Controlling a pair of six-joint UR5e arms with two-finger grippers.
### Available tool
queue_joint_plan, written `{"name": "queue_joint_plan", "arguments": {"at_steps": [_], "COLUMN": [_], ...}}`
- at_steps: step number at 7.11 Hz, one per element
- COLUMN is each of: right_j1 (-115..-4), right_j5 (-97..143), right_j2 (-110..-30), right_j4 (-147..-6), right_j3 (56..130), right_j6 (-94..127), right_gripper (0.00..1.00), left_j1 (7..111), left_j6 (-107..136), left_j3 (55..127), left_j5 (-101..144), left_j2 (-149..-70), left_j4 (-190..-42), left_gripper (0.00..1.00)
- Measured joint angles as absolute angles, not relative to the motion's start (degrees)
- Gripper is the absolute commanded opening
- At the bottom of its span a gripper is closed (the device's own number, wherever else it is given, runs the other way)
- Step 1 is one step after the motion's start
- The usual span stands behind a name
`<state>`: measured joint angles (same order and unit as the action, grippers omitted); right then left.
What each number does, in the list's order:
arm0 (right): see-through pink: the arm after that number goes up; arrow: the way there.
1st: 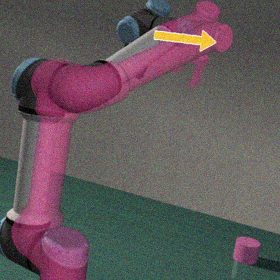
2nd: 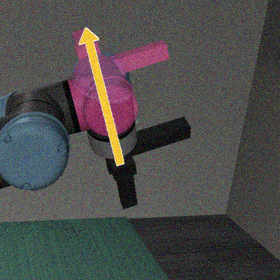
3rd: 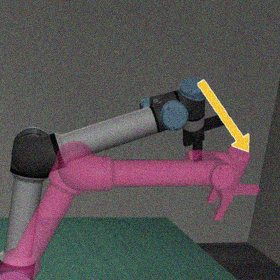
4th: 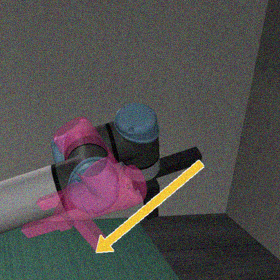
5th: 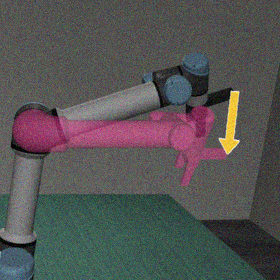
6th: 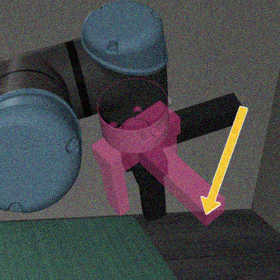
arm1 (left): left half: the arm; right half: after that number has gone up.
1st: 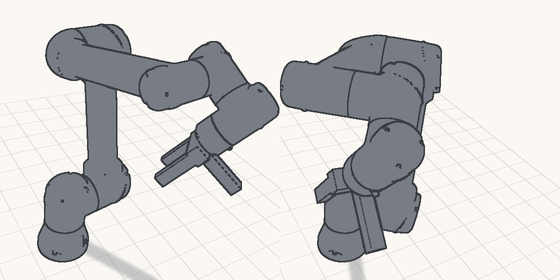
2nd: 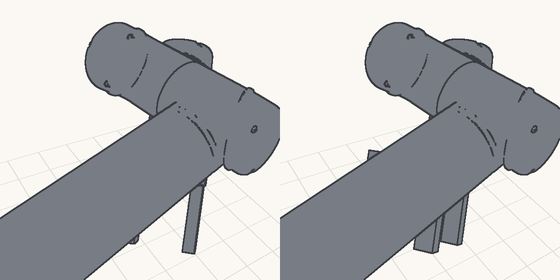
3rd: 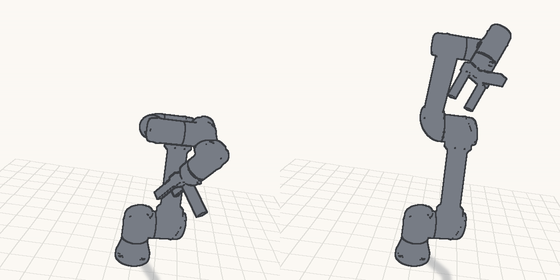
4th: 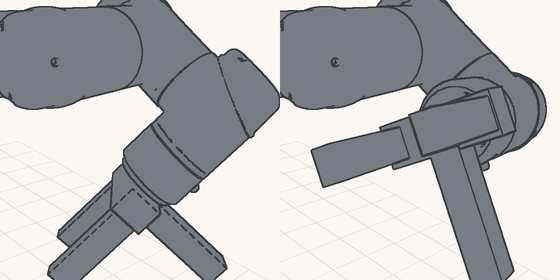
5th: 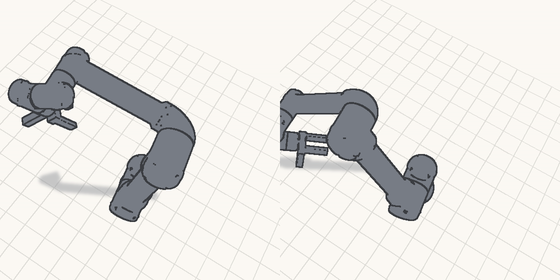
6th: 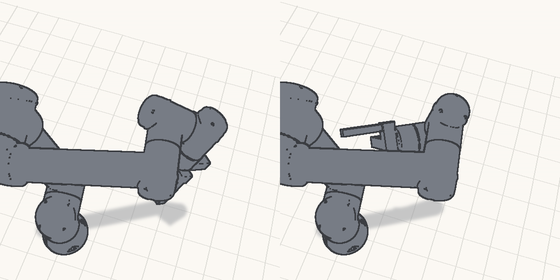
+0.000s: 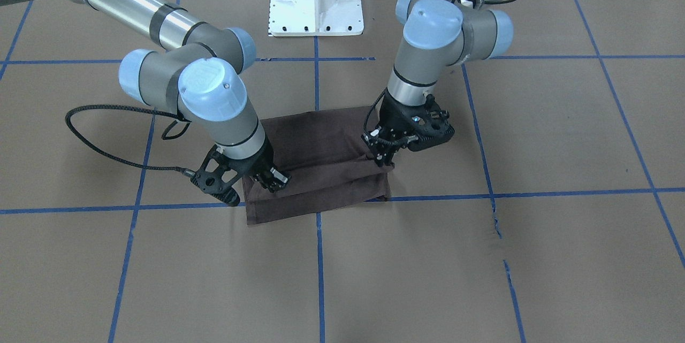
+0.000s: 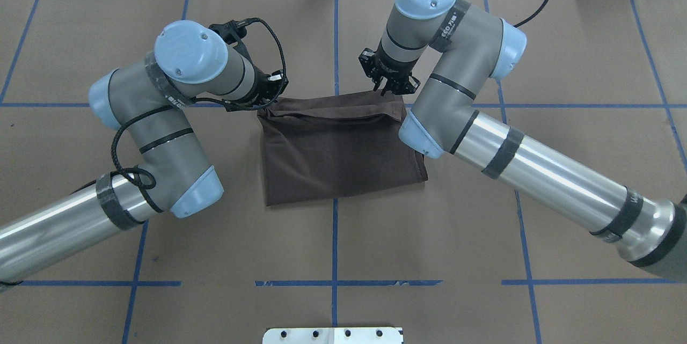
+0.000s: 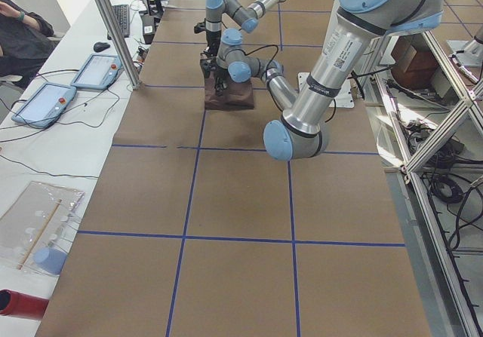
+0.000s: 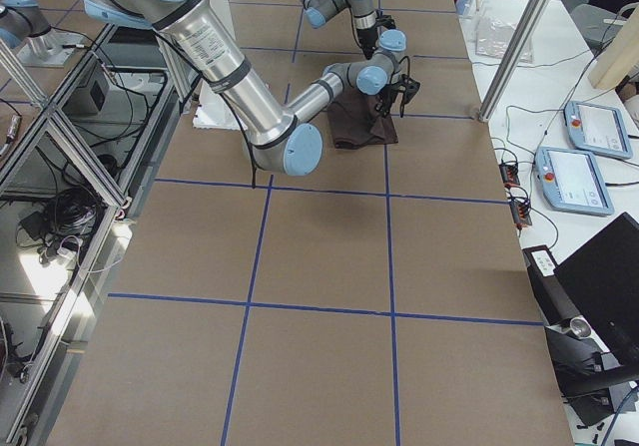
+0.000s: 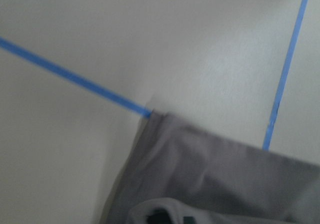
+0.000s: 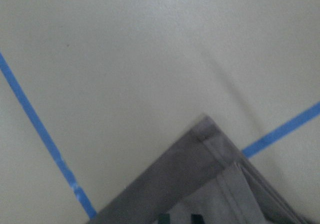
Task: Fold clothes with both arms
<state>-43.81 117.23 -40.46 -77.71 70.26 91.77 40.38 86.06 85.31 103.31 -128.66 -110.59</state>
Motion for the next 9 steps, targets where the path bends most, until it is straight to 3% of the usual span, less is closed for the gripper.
{"name": "queue_joint_plan", "arguments": {"at_steps": [2,4,6,9], "right_j1": [-48.14,-51.17,-57.01,-72.34], "right_j5": [119.04,122.07,125.73,131.86], "right_j2": [-37.27,-37.33,-42.89,-58.64], "right_j4": [-76.45,-76.2,-77.12,-78.86], "right_j3": [61.17,60.05,64.61,73.31], "right_j6": [83.77,79.67,70.1,40.99], "right_gripper": [1.0,1.0,1.0,1.0], "left_j1": [46.99,50.16,55.41,67.61], "left_j6": [76.58,72.05,63.5,38.97], "left_j3": [77.92,76.75,78.04,89.04], "left_j5": [103.51,105.36,111.94,121.16], "left_j2": [-130.31,-130.45,-128.44,-112.83], "left_j4": [-113.9,-114.11,-113.55,-113.34], "left_gripper": [1.0,1.0,1.0,1.0]}}
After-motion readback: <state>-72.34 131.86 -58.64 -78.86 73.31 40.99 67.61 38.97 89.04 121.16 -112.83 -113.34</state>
